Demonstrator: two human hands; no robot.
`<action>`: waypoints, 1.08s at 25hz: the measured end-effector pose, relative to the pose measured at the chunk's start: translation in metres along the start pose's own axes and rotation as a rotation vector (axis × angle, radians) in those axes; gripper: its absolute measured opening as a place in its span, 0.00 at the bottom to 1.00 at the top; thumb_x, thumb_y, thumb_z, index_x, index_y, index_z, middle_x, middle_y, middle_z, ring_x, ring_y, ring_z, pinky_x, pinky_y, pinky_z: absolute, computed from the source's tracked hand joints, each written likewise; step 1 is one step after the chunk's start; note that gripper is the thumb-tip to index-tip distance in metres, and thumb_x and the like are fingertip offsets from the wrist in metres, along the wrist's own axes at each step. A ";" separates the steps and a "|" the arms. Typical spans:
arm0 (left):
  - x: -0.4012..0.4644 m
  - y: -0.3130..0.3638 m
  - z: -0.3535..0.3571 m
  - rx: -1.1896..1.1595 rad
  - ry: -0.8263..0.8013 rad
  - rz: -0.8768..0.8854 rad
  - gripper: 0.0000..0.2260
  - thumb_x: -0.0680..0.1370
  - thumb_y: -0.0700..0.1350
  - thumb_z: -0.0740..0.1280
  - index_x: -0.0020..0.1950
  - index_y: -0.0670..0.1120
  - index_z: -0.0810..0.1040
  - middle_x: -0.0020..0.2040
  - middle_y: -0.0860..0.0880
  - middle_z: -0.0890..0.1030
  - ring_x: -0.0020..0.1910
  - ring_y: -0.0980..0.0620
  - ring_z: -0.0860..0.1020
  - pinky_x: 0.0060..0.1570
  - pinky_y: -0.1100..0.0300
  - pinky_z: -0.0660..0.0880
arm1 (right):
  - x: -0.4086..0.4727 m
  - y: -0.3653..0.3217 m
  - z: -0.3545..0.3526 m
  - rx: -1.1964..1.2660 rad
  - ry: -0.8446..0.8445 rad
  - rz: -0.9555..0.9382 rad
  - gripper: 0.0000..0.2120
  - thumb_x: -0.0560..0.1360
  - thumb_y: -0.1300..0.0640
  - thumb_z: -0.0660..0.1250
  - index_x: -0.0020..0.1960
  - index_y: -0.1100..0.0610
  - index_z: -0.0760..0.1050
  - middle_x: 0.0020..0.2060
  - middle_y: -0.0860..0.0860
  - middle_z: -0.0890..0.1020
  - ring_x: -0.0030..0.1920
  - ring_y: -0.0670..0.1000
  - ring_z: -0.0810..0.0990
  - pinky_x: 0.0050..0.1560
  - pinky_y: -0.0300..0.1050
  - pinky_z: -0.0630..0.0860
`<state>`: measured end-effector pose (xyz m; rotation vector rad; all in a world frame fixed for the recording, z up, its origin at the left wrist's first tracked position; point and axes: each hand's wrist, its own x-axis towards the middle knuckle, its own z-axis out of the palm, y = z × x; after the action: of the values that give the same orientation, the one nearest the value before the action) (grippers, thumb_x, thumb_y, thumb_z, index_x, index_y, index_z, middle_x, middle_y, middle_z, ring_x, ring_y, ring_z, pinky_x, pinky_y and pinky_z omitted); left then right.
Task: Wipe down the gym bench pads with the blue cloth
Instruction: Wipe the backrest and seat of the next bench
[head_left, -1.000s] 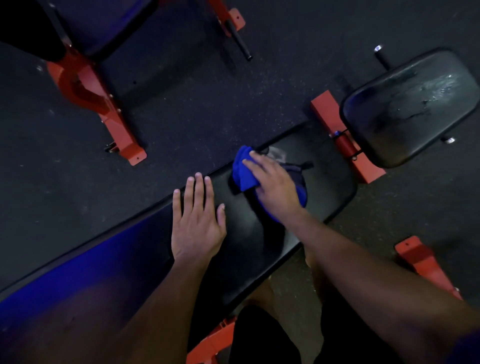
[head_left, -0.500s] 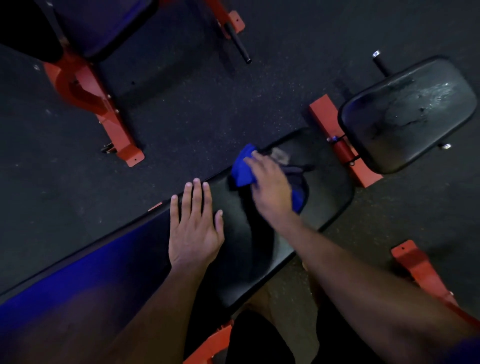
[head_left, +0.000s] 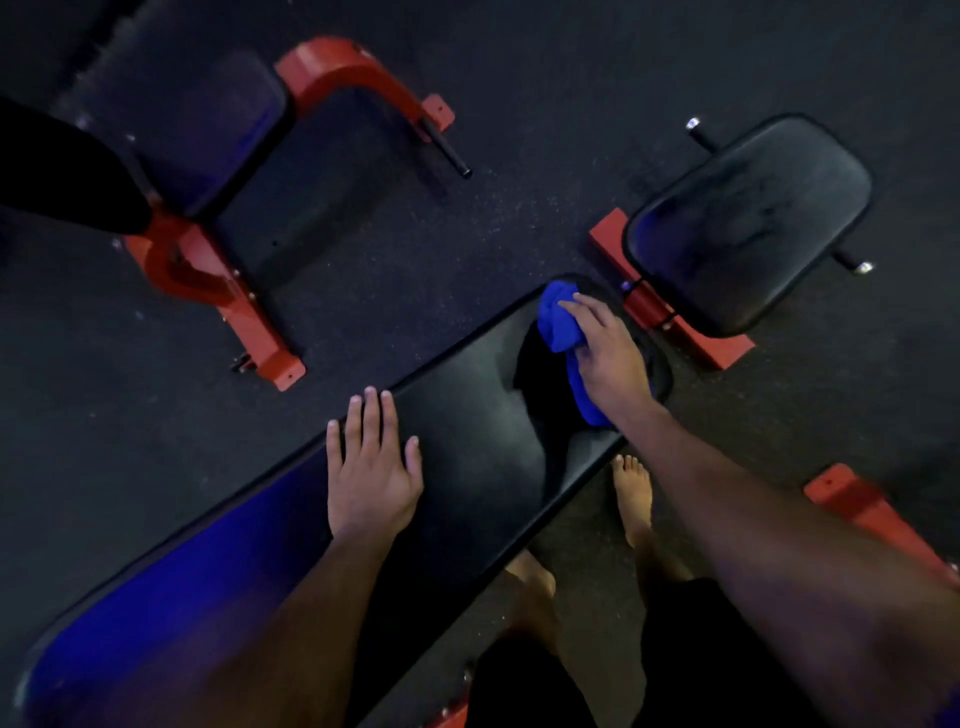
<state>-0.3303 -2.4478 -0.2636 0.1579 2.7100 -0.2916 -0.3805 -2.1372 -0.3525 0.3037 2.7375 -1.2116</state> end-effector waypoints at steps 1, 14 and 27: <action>-0.003 0.002 -0.004 -0.010 -0.007 -0.012 0.32 0.83 0.57 0.43 0.83 0.41 0.56 0.83 0.42 0.56 0.82 0.43 0.54 0.80 0.40 0.52 | -0.031 0.003 -0.012 0.013 0.037 0.035 0.27 0.73 0.68 0.63 0.71 0.54 0.72 0.71 0.52 0.71 0.68 0.57 0.72 0.70 0.53 0.68; 0.072 0.139 0.024 0.129 -0.085 0.567 0.32 0.85 0.62 0.44 0.84 0.47 0.43 0.84 0.48 0.42 0.82 0.52 0.39 0.81 0.48 0.39 | -0.086 0.069 0.040 -0.066 0.164 0.288 0.27 0.72 0.63 0.69 0.71 0.56 0.72 0.72 0.56 0.71 0.70 0.61 0.70 0.72 0.60 0.65; 0.078 0.138 0.031 0.078 -0.066 0.596 0.33 0.83 0.63 0.42 0.84 0.47 0.45 0.84 0.47 0.45 0.83 0.50 0.42 0.81 0.45 0.42 | -0.054 0.068 0.034 -0.135 0.133 0.293 0.27 0.71 0.64 0.68 0.70 0.55 0.72 0.69 0.54 0.74 0.67 0.60 0.72 0.70 0.55 0.68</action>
<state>-0.3683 -2.3159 -0.3478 0.9330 2.4452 -0.2145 -0.3102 -2.1243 -0.4130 0.7633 2.7392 -0.9578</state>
